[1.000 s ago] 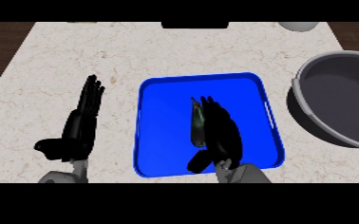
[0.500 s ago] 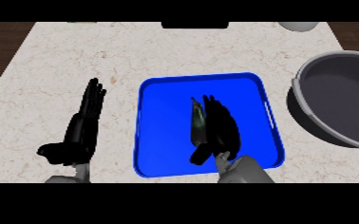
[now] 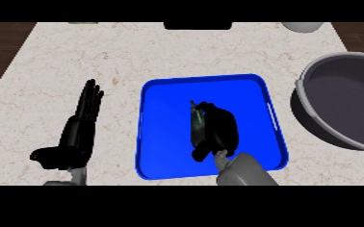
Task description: Pick the eggplant from the tray and place it in the pot
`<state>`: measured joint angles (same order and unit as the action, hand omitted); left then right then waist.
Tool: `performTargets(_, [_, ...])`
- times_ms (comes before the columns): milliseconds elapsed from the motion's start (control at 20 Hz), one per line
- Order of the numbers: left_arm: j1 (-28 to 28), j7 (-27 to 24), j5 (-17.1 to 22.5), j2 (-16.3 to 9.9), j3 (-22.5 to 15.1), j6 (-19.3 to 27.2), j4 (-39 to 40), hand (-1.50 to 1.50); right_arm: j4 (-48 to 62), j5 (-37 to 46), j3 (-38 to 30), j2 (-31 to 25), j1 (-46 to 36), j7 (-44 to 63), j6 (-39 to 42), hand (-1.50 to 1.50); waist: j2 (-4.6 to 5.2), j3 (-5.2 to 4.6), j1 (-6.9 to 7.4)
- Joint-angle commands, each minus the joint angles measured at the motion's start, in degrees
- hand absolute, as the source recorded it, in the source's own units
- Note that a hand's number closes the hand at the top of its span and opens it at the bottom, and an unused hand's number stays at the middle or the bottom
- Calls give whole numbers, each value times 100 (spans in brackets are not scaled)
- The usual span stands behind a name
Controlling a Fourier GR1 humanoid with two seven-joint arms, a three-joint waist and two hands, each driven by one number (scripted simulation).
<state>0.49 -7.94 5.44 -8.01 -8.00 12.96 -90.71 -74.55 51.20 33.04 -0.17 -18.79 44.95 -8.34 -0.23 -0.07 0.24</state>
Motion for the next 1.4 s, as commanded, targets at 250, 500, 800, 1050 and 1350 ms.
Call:
performTargets(250, [-47, -30, -95, 73, 235, -212, 98, 0, 755, 334, -298, 17, -431, -551, -417, 150, 26, 7, 1])
performTargets(500, [-143, 175, -418, 284, 69, 124, -12, 0, -293, 1146, 5, -135, 121, -154, -518, 150, 16, 7, -36])
performTargets(800, [-105, -95, -196, 264, 209, -225, 224, 0, 28, 593, -443, -595, -532, -993, 919, 150, 23, 6, -1])
performTargets(1050, [52, -160, -343, 426, 71, -134, 143, 0, -548, 1211, -603, -568, -737, -845, 441, 150, 10, 6, -31])
performTargets(1350, [20, 103, -188, 111, 360, -325, -26, 0, -1725, 2267, -254, -511, -601, -55, 389, 150, -2, 5, -50])
